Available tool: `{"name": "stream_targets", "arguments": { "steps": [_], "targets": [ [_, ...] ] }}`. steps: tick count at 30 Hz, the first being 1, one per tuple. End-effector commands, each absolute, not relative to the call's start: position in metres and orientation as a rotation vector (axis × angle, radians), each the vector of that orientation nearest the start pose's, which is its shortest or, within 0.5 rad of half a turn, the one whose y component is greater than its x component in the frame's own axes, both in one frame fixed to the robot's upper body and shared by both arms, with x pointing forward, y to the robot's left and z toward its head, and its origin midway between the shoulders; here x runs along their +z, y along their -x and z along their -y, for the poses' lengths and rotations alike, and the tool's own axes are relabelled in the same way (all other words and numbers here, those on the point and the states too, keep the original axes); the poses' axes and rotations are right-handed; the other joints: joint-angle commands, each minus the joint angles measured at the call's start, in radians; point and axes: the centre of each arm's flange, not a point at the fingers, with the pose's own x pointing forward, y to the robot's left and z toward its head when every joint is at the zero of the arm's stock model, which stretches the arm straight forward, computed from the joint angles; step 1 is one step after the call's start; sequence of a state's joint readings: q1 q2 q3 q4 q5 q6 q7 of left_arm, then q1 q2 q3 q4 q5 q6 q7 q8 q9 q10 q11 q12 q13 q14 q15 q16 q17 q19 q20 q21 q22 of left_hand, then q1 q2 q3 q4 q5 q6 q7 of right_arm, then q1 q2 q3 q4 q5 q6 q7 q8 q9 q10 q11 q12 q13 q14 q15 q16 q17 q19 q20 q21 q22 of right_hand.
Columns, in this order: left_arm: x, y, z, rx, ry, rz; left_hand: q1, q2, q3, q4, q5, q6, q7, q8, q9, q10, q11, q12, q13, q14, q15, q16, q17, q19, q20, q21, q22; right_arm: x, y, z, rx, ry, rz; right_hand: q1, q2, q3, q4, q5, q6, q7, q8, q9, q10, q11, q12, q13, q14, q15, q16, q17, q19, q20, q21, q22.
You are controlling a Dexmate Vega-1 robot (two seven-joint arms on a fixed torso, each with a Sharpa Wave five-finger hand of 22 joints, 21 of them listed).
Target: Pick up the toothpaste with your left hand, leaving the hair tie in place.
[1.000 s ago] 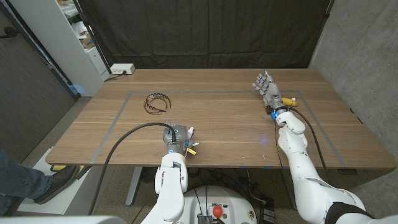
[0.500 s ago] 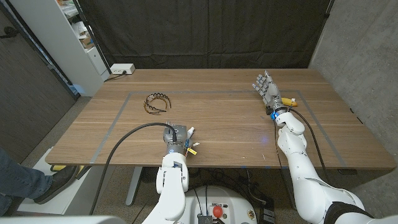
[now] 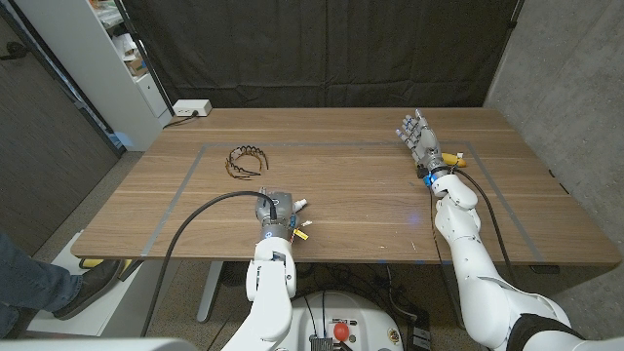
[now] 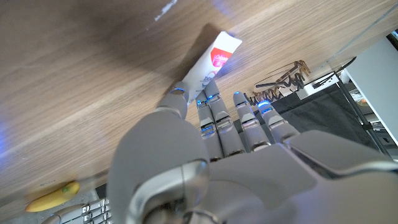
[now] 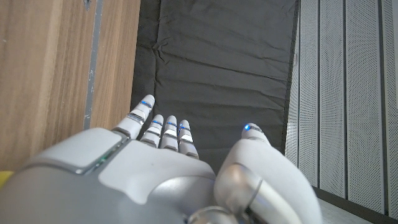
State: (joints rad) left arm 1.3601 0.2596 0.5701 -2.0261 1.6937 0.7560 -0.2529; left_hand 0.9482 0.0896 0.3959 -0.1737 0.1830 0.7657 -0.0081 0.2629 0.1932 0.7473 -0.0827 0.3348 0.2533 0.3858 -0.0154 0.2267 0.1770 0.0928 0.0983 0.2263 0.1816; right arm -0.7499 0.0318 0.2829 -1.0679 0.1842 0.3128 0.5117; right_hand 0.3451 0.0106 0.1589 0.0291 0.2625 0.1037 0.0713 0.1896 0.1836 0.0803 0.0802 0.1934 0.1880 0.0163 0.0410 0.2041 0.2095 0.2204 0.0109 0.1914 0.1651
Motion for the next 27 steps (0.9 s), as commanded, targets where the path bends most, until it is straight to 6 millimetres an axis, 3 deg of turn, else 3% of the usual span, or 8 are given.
{"name": "stream_targets", "arguments": {
  "steps": [1,27],
  "targets": [
    [-0.1208,-0.4804,-0.1389,0.459,-1.546,0.204,0.030,0.007,0.013,-0.003,-0.002,0.017,-0.005,0.004,0.003,0.016,0.001,0.005,0.005,0.017,0.002,0.009,-0.001,0.016,-0.004,0.010,0.001,-0.0174,-0.6715,0.2967,0.246,-0.178,0.716,-0.005,0.003,-0.002,0.000,0.007,0.007,0.001,0.007,0.004,0.007,0.002,0.005,0.003,0.009,0.001,0.007,0.003,0.005,0.007,-0.002,0.005],
    [-0.1171,-0.4749,-0.1427,0.447,-1.517,0.226,0.049,0.004,0.005,0.006,-0.006,0.032,-0.001,0.000,0.006,0.032,0.002,0.003,0.014,0.037,0.004,0.008,-0.001,0.023,-0.006,0.006,0.001,-0.0178,-0.6657,0.2970,0.241,-0.170,0.720,-0.005,0.005,-0.003,-0.002,0.008,0.007,0.003,0.007,0.004,0.009,0.003,0.005,0.003,0.010,0.001,0.007,0.003,0.005,0.006,-0.001,0.005]
  ]
}}
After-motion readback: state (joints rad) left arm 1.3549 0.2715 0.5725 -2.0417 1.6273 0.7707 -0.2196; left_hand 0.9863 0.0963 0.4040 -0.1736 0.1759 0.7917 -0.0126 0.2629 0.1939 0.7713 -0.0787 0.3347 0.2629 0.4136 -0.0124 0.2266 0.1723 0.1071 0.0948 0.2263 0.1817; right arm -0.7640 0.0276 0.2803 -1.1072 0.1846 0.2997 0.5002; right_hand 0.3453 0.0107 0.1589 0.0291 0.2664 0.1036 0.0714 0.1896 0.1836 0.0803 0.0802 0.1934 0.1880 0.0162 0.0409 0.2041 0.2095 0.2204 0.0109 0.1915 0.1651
